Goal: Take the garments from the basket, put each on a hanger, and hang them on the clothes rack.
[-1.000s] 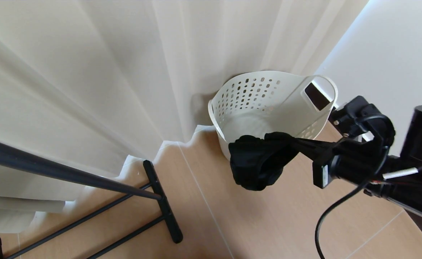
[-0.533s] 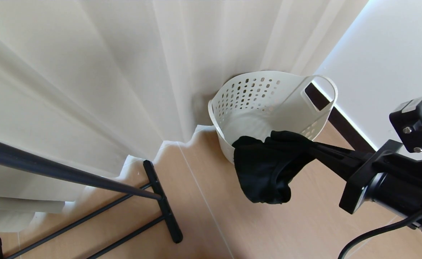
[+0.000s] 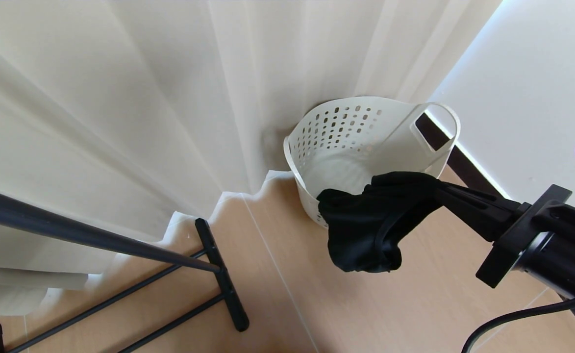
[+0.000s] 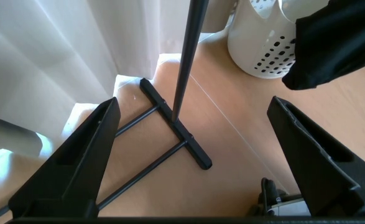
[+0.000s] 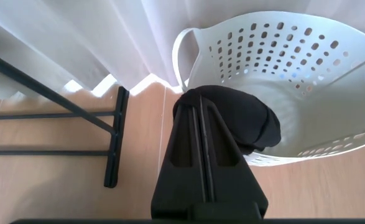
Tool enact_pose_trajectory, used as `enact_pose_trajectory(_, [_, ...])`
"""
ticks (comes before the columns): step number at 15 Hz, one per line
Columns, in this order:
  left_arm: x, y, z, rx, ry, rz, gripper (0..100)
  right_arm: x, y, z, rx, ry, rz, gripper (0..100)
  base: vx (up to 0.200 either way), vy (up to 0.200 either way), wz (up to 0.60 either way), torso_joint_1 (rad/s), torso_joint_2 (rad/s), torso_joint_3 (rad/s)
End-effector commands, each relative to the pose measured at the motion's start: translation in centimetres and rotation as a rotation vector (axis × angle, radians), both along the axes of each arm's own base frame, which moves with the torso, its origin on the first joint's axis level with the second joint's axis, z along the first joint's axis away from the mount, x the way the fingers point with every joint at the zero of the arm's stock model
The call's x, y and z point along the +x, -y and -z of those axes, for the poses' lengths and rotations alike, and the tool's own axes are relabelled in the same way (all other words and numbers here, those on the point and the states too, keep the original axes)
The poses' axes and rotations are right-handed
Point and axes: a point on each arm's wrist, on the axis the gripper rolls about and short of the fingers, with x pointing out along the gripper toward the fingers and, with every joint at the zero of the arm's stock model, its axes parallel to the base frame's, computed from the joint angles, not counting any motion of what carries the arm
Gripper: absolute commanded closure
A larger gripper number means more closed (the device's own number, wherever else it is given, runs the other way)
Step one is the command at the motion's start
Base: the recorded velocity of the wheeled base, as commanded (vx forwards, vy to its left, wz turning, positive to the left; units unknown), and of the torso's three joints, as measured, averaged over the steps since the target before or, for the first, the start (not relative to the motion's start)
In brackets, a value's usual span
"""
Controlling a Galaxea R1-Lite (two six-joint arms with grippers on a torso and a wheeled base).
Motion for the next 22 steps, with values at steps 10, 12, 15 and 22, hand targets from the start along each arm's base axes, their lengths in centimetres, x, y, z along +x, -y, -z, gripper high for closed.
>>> enact_pose_trajectory(10, [0.00, 0.00, 0.00, 0.000, 0.001, 0.001, 0, -0.36, 0.33, 0.45, -0.009, -0.006, -0.002, 100, 0.000, 0.000, 0.00, 0.002, 0.00, 0.152])
enact_pose_trajectory(12, [0.00, 0.00, 0.00, 0.000, 0.001, 0.001, 0, -0.22, 0.20, 0.61, -0.017, -0.012, 0.000, 100, 0.000, 0.000, 0.00, 0.002, 0.01, 0.208])
enact_pose_trajectory(15, [0.00, 0.00, 0.00, 0.000, 0.001, -0.001, 0, -0.26, 0.24, 0.69, -0.021, -0.014, 0.001, 100, 0.000, 0.000, 0.00, 0.001, -0.10, 0.084])
enact_pose_trajectory(22, [0.00, 0.00, 0.00, 0.000, 0.001, 0.001, 0, -0.28, 0.26, 0.82, -0.024, -0.017, 0.001, 100, 0.000, 0.000, 0.00, 0.052, -0.42, -0.150])
